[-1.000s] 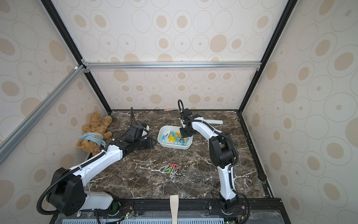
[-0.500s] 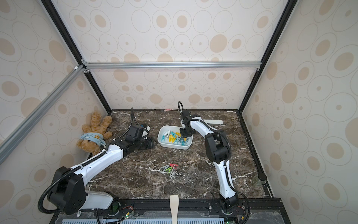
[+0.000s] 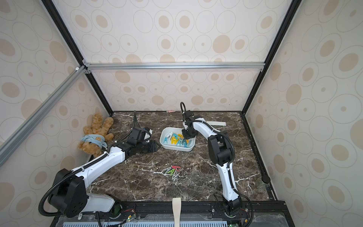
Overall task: Put the clothespins into the storage box
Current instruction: Place the clothespin in the storage box, then pick up the clothespin from the center of the board.
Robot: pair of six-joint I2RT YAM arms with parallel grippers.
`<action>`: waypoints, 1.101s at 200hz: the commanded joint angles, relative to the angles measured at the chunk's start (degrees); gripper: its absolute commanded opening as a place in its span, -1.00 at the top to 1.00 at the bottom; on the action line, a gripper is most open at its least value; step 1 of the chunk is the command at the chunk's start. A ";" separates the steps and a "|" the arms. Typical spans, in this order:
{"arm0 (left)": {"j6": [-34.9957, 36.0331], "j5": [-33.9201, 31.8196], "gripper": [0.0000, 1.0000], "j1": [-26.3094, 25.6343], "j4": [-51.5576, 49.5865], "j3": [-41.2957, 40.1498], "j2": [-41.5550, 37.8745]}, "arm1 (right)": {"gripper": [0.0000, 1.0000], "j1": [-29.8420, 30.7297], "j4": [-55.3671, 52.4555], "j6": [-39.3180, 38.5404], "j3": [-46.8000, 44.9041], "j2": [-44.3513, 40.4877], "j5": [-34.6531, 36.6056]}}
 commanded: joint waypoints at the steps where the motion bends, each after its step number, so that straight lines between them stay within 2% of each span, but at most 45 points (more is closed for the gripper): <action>1: 2.08 0.20 0.06 -0.59 -3.74 0.85 -0.44 | 0.63 -0.04 -1.92 -0.43 -1.32 -6.56 -1.27; 27: 4.91 -2.94 0.07 -2.94 -7.34 2.07 0.67 | 0.60 -0.03 1.05 -0.05 -7.07 -12.60 -1.72; 51: 6.82 -7.89 0.09 -7.95 -10.27 2.28 2.20 | 0.59 -0.03 3.47 1.05 -13.45 -17.48 -3.99; 110: 7.55 -11.75 0.12 -20.24 -9.90 -1.43 4.32 | 0.59 1.90 9.59 5.31 -28.47 -28.58 -9.19; 154: 9.61 -13.33 0.17 -22.61 -10.26 -0.69 8.02 | 0.63 2.84 12.11 8.00 -33.87 -28.97 -11.54; 198: 9.84 -11.90 0.27 -23.48 -10.25 -2.65 9.31 | 0.65 3.66 13.18 8.61 -34.33 -29.14 -11.66; 220: 9.64 -11.63 0.35 -23.59 -9.32 -3.19 9.84 | 0.75 3.75 13.26 8.70 -34.04 -29.00 -11.72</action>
